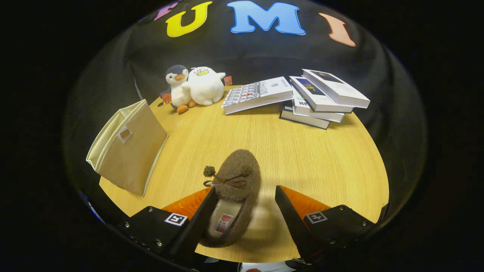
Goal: Open the storage box then place both shoes into the box .Put the left shoe in first, then the right shoe, with the right side of both shoes facing outward in a uniform manner.
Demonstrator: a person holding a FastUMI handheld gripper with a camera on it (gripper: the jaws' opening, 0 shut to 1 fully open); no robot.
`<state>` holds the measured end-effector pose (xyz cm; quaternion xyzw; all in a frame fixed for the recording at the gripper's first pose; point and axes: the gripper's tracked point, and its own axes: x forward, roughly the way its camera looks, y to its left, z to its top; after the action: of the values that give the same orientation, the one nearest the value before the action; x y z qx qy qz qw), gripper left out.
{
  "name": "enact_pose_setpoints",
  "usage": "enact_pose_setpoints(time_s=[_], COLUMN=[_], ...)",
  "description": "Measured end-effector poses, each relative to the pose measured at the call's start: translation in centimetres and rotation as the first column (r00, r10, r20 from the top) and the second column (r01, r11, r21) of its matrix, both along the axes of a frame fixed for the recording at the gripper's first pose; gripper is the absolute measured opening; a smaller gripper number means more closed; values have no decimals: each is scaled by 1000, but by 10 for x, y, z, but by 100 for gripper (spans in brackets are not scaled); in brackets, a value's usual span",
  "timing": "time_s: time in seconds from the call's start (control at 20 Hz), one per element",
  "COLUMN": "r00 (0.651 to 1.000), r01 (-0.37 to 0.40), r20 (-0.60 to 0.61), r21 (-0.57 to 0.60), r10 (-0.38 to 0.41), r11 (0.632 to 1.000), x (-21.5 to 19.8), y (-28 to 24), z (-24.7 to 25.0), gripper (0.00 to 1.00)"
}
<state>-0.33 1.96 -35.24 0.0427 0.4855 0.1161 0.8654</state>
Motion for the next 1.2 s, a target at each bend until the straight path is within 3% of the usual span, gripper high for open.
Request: enact_pose_setpoints(time_s=[0.45, 0.7, 0.75, 0.85, 1.2], r00=[991, 989, 990, 987, 978], r01=[-43, -9, -2, -2, 3], r20=[-127, -144, -144, -163, -210], r21=[-37, -8, -6, -22, -40], r10=[38, 8, 1, -1, -11], r11=[998, 1000, 1000, 1000, 999], x=[-23, -19, -18, -22, -24], y=[1, 9, 10, 10, 12], z=[-50, -51, -50, -53, -51], gripper=[98, 72, 57, 39, 39])
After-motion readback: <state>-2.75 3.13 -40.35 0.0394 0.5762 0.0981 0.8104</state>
